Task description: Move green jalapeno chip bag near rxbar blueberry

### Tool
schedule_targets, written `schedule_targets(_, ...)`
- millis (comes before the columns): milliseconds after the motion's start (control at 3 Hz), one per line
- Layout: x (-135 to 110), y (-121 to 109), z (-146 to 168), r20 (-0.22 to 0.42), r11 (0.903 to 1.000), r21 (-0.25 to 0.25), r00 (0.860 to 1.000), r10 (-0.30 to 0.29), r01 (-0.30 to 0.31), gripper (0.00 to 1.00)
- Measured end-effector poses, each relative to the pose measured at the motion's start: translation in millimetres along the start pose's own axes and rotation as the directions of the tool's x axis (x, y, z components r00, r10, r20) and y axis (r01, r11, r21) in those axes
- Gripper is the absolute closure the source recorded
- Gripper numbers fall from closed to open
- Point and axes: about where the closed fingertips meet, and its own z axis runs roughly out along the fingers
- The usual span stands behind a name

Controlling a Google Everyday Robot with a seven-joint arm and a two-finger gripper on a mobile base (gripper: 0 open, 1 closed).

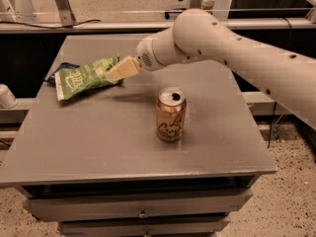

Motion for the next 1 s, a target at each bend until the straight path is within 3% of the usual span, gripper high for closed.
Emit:
schedule_targets(333, -5, -15, -31, 0.005, 0.9995, 0.016, 1.000, -0.029, 0.029, 0.00)
schedule_targets(1000, -3, -56, -115, 0.009, 0.9956, -0.010, 0.996, -0.093, 0.093, 0.00)
